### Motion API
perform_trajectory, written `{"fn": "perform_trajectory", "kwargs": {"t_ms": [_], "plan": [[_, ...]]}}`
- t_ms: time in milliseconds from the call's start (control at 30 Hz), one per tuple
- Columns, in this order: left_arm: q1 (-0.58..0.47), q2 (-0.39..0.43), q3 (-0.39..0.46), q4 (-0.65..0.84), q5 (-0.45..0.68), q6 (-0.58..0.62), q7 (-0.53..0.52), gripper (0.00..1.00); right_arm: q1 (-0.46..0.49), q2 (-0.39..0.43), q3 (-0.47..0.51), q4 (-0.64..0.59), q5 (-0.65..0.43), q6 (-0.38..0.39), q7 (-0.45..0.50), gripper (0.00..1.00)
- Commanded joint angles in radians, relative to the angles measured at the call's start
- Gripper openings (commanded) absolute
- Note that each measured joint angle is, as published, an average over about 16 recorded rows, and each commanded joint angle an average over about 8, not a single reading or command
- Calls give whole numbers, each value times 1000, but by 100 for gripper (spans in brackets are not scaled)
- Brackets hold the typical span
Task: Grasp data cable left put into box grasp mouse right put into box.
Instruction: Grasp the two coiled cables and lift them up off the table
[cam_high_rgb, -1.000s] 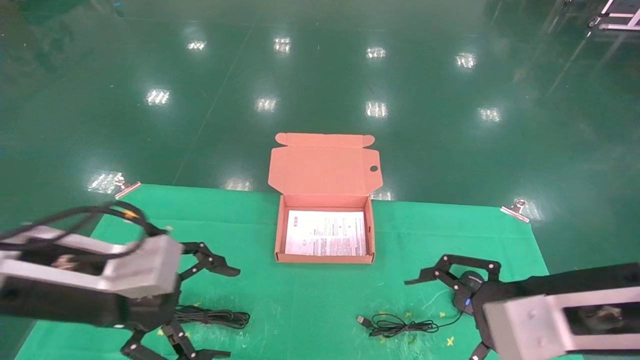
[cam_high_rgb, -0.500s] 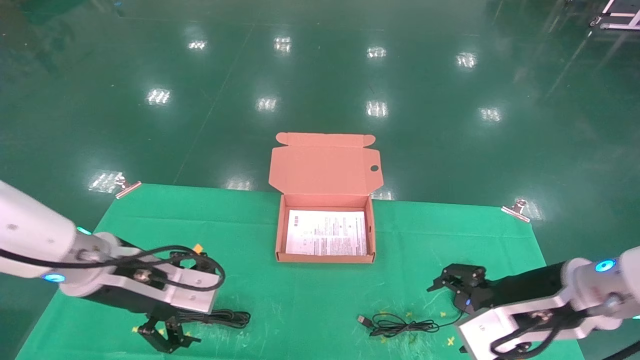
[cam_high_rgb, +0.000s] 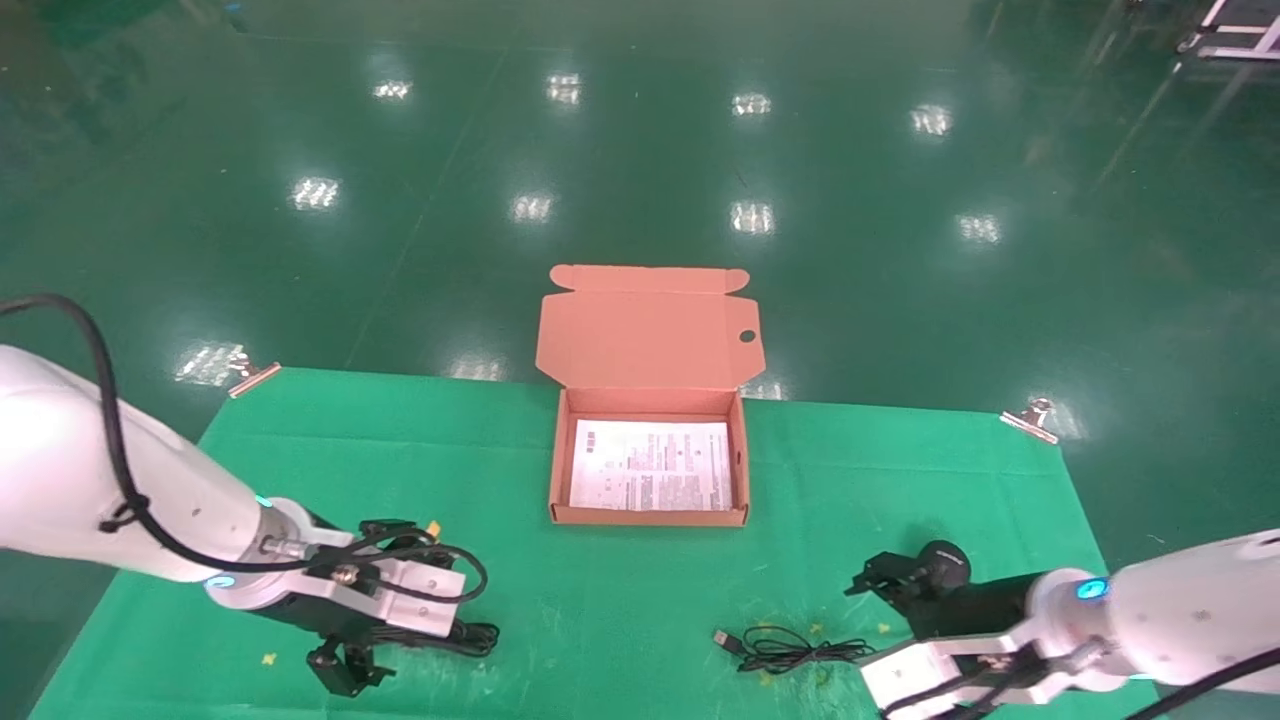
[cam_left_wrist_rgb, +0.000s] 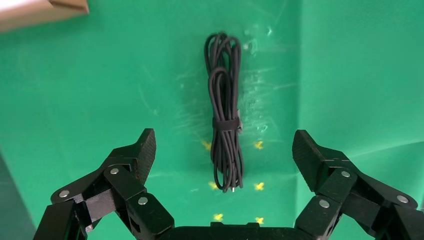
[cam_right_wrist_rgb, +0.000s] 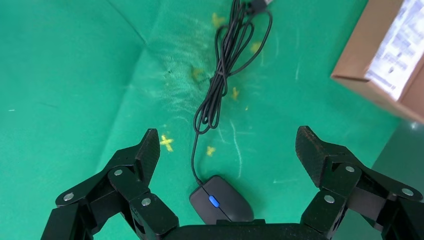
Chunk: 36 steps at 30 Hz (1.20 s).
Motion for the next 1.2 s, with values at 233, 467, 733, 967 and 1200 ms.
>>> {"fn": "perform_trajectory", "kwargs": {"t_ms": [233,467,733,967,1200], "plan": [[18,72,-4,221,-13,-66,38,100,-44,-67,-22,-51,-96,75,77,100],[16,134,-35,452,-79,-111,104,100,-42,-134,-28,-177,-111,111,87,100],[3,193,-52,668,-112,-162,212,100,-30,-196,-34,-323,-116,161,40,100],[-4,234,-44,771,-99,-206,276,31,-24,-227,-32,-407,-112,191,15,16],[-3,241,-44,787,-100,-216,284,0,-23,-232,-32,-419,-111,197,11,0]]}}
